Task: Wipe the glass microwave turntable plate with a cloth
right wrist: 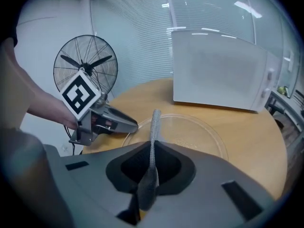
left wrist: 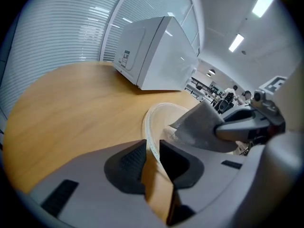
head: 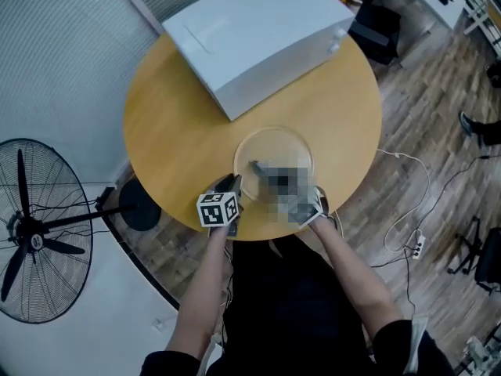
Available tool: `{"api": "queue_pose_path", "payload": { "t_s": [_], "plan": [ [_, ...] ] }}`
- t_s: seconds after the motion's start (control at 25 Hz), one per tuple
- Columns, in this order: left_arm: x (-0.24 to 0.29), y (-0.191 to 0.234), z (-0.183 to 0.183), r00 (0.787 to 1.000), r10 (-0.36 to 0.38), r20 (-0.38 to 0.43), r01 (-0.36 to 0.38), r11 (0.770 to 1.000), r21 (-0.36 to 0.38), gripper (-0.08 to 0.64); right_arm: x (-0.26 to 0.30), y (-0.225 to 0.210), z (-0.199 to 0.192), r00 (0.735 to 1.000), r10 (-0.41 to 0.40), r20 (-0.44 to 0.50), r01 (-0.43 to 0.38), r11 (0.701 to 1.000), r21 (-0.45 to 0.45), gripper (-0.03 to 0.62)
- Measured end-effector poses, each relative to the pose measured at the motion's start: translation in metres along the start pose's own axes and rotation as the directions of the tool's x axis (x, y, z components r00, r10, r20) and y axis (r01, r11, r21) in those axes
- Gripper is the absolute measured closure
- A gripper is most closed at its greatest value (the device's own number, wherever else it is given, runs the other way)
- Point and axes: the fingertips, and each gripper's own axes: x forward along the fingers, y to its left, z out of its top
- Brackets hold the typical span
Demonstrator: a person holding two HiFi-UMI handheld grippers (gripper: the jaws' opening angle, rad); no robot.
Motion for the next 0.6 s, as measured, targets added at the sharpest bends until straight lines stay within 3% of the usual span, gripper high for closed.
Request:
{"api": "queue_pose_path", "payload": {
  "t_s": [0.28,0.44,0.6],
  "plan": [
    [-0.045,-0.007,-0.002,0.995,0.084,0.052,-0.088,0.993,0.081,0.497,-0.063,-0.001,0.009,0.988,-0.09,0.127,0.072,0.988,0.138,0.568],
    [-0.085,-0.022,0.005,0.988,0.039,0.146,-0.046,0.998,0.042,0.505,-0.092,0.011,0.015,0.979,-0.111,0.173,0.073,0.974,0.216,0.569],
    [-0.123,-0.033,0.005,0.98,-0.017,0.198,0.002,0.997,0.073,0.52,-0.124,0.03,0.027,0.958,-0.152,0.245,0.085,0.961,0.262,0.568]
  ]
}}
